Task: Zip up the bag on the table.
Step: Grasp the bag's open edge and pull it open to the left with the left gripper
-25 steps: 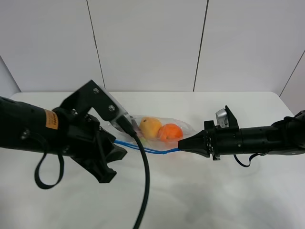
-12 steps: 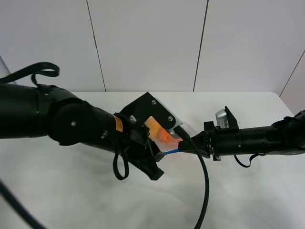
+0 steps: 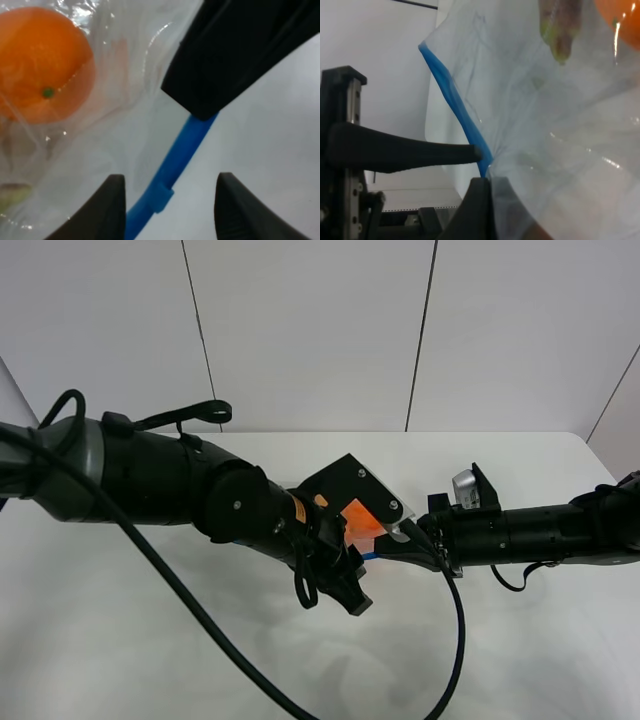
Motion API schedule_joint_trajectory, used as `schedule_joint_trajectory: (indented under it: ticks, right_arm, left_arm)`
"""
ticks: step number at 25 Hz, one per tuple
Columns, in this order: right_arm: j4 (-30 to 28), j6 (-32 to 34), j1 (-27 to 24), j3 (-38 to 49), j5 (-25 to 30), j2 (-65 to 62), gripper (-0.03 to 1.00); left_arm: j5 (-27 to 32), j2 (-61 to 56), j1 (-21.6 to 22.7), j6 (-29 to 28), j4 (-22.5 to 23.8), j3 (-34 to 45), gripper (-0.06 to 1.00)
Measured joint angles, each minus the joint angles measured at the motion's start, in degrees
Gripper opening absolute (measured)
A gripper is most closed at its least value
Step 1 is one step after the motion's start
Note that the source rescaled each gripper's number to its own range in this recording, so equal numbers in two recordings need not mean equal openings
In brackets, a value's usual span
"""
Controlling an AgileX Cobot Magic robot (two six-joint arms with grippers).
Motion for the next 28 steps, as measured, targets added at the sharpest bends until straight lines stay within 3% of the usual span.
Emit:
schedule_joint_trajectory:
  ticks: [24, 28]
  right_arm:
    - [2.0, 0.2, 0.0, 0.0, 3.3, 0.0, 0.0]
    - [2.0, 0.2, 0.0, 0.0, 3.5, 0.0, 0.0]
  left_arm:
    - [-3.1, 0.2, 0.0, 1.5, 2.2, -0.1, 0.78]
    - [-3.2, 0.2, 0.3, 2.1, 2.3, -0.1, 0.6]
